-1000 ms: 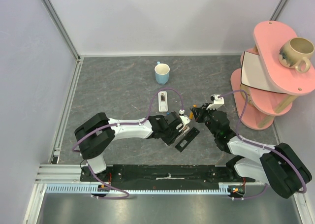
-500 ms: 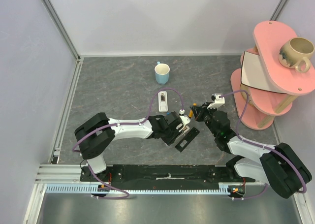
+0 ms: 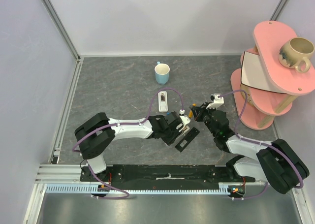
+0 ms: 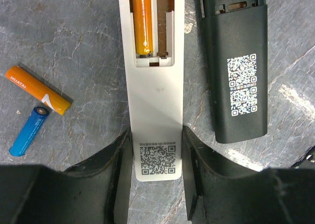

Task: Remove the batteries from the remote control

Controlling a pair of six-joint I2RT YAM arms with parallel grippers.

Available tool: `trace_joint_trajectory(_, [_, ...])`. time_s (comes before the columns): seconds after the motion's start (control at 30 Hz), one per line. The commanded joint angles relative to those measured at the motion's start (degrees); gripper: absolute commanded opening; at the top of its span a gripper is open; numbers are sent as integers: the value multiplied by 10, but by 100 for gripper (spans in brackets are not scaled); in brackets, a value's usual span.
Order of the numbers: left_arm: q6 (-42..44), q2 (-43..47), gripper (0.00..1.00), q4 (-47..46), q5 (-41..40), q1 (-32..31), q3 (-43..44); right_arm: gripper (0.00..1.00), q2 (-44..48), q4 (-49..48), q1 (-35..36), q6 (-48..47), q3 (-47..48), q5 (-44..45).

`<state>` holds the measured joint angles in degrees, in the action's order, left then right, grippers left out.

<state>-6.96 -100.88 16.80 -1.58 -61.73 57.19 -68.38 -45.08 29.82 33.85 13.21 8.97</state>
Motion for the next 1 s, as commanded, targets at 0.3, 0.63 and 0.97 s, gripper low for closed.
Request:
trace_joint_trajectory(0.3, [33,-73,34,-33,-48,14,-24,0,-43,-91,-1,52,-14,-52])
trace_joint_trajectory(0.63, [33,-73,34,-32,-47,14,-23,0,-55,-143,-2,95,-19,-88])
trace_joint_trajectory(0.97, [32,-74,34,-30,-49,14,-23,0,-32,-145,-1,114,-21,-106])
